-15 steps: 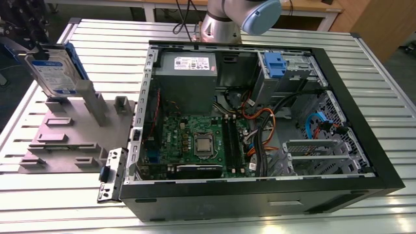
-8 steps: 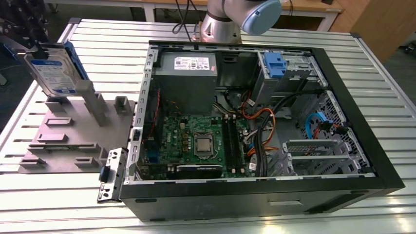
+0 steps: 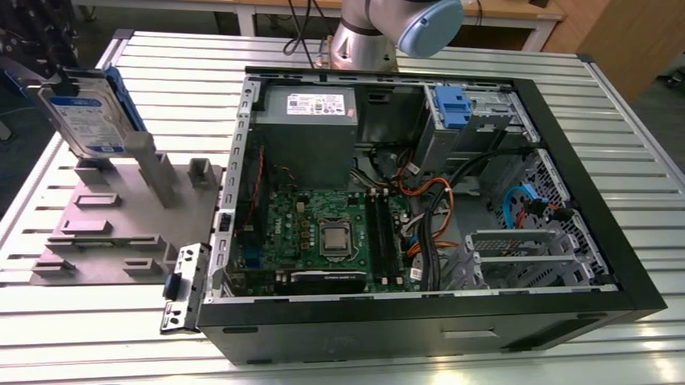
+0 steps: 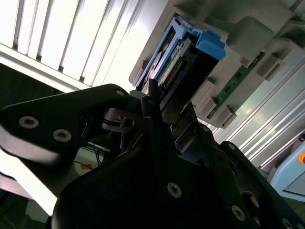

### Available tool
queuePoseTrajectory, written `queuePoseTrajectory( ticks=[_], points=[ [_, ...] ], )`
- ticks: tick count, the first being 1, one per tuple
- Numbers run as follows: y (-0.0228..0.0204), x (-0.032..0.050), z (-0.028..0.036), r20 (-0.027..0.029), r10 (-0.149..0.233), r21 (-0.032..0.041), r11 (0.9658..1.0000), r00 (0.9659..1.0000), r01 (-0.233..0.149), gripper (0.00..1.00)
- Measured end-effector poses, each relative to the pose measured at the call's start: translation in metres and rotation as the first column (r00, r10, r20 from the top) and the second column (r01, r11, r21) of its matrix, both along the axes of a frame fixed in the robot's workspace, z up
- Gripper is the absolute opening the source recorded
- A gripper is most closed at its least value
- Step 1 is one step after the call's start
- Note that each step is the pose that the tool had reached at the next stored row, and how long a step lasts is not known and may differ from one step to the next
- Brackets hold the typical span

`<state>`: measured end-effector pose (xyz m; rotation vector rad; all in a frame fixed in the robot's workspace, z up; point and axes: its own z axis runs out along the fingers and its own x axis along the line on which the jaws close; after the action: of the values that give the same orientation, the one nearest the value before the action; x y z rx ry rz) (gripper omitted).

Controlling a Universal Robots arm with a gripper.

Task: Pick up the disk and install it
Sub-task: 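Pick up the disk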

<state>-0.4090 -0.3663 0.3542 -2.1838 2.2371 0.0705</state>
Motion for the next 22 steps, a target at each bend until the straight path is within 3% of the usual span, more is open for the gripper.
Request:
queuePoseTrajectory(
  ticks=[22],
  points=[
    [0.0, 0.0, 0.0061, -0.0002, 0.0, -0.0001, 1.0, 1.0, 0.0, 0.35]
  ],
)
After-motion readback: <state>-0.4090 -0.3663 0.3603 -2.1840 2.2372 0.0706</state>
